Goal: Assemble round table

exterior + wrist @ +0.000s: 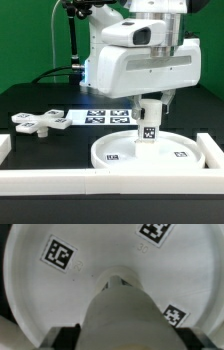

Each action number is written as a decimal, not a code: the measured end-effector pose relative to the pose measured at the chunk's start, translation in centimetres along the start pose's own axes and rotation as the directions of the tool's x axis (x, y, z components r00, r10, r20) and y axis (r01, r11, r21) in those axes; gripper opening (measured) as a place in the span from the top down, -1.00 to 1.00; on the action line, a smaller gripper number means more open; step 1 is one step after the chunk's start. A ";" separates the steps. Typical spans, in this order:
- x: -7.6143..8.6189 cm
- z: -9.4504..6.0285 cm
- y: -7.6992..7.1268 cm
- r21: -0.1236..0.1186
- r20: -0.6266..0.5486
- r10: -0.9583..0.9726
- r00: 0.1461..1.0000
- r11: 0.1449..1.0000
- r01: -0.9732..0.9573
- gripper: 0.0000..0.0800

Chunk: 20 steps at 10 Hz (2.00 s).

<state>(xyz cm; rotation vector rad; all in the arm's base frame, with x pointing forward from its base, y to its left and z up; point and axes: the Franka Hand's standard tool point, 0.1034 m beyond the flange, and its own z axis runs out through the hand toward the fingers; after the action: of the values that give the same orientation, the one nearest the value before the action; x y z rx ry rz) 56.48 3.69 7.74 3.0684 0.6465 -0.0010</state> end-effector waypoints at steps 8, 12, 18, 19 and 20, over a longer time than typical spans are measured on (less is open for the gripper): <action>-0.2 0.3 -0.2 0.078 0.025 0.628 0.778 0.775 -0.628 -0.04; -0.4 0.4 0.0 0.115 0.081 0.898 0.432 0.422 -0.899 -0.04; -0.5 0.7 -0.6 0.077 0.212 0.957 -0.198 -0.218 -0.973 -0.04; -0.4 0.6 -0.6 0.044 0.234 0.929 -0.286 -0.304 -0.952 -0.04; -0.4 0.5 -0.5 0.045 0.234 0.931 -0.280 -0.298 -0.954 -0.04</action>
Offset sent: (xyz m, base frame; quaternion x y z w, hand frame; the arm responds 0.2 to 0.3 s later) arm 0.0000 0.0000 0.0000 0.0000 0.0000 0.1938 0.9810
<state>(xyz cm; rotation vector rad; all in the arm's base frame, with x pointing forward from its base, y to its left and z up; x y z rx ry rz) 55.89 4.03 7.21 2.4820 -2.2046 -0.2369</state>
